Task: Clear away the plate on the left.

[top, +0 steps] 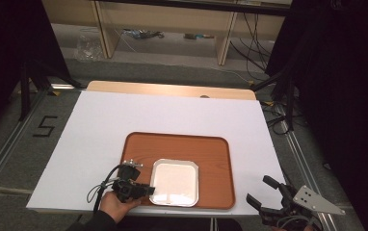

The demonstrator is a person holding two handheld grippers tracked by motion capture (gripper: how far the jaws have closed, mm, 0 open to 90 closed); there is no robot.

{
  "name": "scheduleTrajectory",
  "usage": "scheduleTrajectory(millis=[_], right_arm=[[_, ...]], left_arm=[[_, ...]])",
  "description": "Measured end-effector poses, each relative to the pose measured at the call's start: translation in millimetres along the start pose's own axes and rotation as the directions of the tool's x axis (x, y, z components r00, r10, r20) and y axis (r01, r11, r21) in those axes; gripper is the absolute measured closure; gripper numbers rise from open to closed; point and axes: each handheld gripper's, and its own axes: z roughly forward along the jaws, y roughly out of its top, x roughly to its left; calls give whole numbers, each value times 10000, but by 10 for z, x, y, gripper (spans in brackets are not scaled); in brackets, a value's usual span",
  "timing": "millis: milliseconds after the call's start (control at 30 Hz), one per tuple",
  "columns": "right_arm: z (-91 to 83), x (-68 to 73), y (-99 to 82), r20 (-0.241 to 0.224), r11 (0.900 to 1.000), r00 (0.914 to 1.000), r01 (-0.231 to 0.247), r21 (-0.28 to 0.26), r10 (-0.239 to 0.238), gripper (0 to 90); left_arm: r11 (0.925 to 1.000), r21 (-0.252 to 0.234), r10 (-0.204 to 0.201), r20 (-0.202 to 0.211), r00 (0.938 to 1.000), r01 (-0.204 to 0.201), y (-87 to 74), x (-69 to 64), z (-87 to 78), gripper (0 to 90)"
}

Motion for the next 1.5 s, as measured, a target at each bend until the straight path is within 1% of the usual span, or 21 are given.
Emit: scheduleTrajectory(millis=[33, 67, 200, 300, 333, 367, 400, 467, 533, 567, 600, 733, 800, 867, 900, 1000, 1033, 1067, 1100, 1333, 1500], right_arm=[[-1, 3, 0, -9, 10000, 10000, -50, 10, 50, 152], [0, 1, 0, -8, 10000, 10000, -13, -3, 13, 152], [-2, 7, 0, -6, 10000, 10000, -71, 5, 71, 152], [1, 7, -1, -39, 10000, 10000, -86, -26, 86, 152], [1, 6, -1, -37, 10000, 10000, -85, -16, 85, 152], [-1, 7, 0, -17, 10000, 10000, -78, -2, 78, 152], [0, 0, 0, -12, 10000, 10000, -22, -11, 22, 152], [0, 3, 0, -9, 10000, 10000, -55, 6, 55, 152], [2, 8, -1, -24, 9999, 9999, -104, -12, 104, 152], [2, 8, -1, -26, 9999, 9999, -105, -16, 105, 152], [-1, 8, 0, -9, 10000, 10000, -83, 13, 83, 152], [-1, 10, -1, -9, 10000, 10000, -87, 13, 87, 152], [-13, 7, 3, 67, 9999, 10000, -13, 132, 13, 152], [-11, 6, 3, 28, 9999, 10000, -17, 127, 16, 152], [-28, 1, 10, 75, 9994, 9999, 86, 348, -89, 152], [-20, 8, 8, 134, 9996, 9999, -36, 285, 32, 152], [-26, 5, 13, 92, 9991, 10000, 9, 432, -13, 152], [-8, 0, 6, -199, 9997, 9998, -19, 236, 24, 152], [-10, 6, 2, 17, 9999, 10000, 8, 133, -8, 152], [-10, 5, 2, 14, 9999, 10000, 20, 142, -20, 152], [-18, 9, 6, 139, 9997, 9999, -10, 256, 6, 152]], left_arm=[[10000, 0, 0, 0, 10000, 0, 0, 0, 0, 736], [9996, 153, 231, 51, 9997, -232, 3, -2, 3, 733], [9999, -91, 63, 194, 9998, -62, 7, -25, 8, 717], [9991, -390, -147, 399, 9991, 163, 17, -3, -18, 589], [9979, -509, -369, 495, 9981, 394, 23, 6, -30, 589], [9971, -589, -445, 534, 9976, 477, 30, 17, -43, 528], [9950, -869, -454, 494, 9977, 495, 34, 26, -71, 503], [9940, -974, -453, 423, 9981, 493, 40, 24, -90, 481], [9909, -1313, -236, 459, 9987, 295, 53, 17, -131, 444], [9909, -1313, -236, 459, 9987, 295, 53, 17, -131, 415], [9892, -1456, -99, 323, 9994, 145, 66, 4, -160, 392], [9858, -1676, 53, 296, 9995, -3, 70, -12, -193, 365], [9822, -1877, 185, 561, 9983, -76, 77, -9, -220, 325], [9802, -1976, 229, 631, 9977, -100, 77, -16, -231, 317], [9777, -2090, 328, 593, 9977, -197, 80, -23, -243, 317], [9729, -2293, 462, 584, 9972, -317, 86, -31, -271, 307], [9699, -2410, 525, 662, 9964, -351, 87, -27, -281, 304], [9689, -2454, 508, 661, 9965, -331, 86, -28, -291, 302], [9664, -2546, 565, 714, 9958, -366, 88, -22, -306, 299], [9567, -2855, 793, 656, 9947, -574, 90, -22, -365, 295], [9493, -3006, 1081, 388, 9934, -916, 88, -48, -439, 285]])
